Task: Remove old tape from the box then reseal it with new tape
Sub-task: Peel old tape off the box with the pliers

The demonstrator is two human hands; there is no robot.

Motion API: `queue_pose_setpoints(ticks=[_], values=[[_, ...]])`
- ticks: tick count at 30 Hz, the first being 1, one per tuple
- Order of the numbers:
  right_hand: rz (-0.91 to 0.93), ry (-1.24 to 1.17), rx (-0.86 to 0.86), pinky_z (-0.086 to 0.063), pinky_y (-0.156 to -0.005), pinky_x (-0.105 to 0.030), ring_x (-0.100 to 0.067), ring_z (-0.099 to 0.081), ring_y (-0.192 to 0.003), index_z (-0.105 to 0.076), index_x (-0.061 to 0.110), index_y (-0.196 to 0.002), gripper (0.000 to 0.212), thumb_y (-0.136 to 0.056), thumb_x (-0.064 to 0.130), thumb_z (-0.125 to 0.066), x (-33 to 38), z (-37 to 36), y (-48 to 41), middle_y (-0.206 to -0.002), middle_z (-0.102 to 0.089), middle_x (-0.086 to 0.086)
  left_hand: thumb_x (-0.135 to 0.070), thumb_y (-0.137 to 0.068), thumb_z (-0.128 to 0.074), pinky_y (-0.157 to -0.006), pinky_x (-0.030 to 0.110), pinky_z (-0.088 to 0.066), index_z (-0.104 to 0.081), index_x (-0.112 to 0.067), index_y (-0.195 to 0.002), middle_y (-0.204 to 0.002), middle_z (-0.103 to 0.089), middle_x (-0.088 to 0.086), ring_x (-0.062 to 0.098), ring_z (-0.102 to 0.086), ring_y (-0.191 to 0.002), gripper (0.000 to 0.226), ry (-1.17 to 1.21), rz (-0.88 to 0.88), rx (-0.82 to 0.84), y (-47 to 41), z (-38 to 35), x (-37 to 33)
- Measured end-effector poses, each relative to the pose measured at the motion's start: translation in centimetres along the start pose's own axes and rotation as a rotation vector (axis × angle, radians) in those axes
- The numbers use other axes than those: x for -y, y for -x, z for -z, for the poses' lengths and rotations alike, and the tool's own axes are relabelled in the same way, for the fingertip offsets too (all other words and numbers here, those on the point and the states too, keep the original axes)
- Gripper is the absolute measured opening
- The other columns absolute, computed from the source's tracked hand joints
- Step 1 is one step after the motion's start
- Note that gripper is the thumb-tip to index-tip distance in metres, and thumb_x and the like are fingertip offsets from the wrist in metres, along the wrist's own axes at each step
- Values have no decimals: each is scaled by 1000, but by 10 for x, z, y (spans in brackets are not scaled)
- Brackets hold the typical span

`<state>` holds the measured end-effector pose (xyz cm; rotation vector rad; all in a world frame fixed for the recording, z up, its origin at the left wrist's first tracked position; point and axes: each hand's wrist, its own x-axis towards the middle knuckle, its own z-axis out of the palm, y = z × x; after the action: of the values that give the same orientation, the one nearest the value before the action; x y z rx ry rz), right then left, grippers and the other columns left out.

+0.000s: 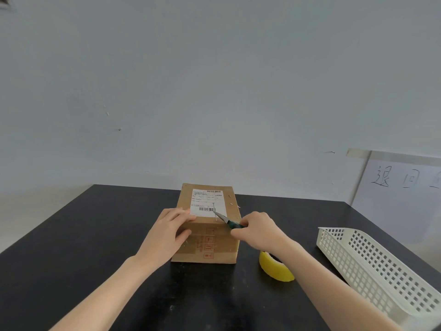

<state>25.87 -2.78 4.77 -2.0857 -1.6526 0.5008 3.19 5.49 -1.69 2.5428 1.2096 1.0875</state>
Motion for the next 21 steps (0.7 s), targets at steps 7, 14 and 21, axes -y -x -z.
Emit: queue_pose_setpoints(ticks=[7, 14, 21], values=[[-18, -94, -2, -48, -51, -22, -13, -55, -55, -69, 13, -91, 23, -89, 34, -60, 0, -2, 1, -73, -61, -3, -24, -89, -64, -104, 23, -27, -57, -29, -125, -133, -51, -12, 8, -36, -129, 37, -18, -18, -6, 1, 0, 0], [2, -213, -124, -46, -48, -22, -13, -54, -54, -68, 11, -88, 22, -88, 32, -59, -3, 1, 6, -69, -61, -2, -33, -86, -63, -106, 35, -34, -61, -31, -114, -119, -57, -16, 9, -45, -118, 28, -123, -51, -11, -7, 8, -7], [13, -220, -216, -48, -59, -30, -17, -53, -60, -67, 8, -84, 23, -85, 30, -60, -17, 25, 12, -68, -58, -5, -36, -88, -58, -102, 35, -39, -61, -29, -109, -123, -60, -13, 11, -51, -116, 22, -112, -74, -12, -25, 4, -34]])
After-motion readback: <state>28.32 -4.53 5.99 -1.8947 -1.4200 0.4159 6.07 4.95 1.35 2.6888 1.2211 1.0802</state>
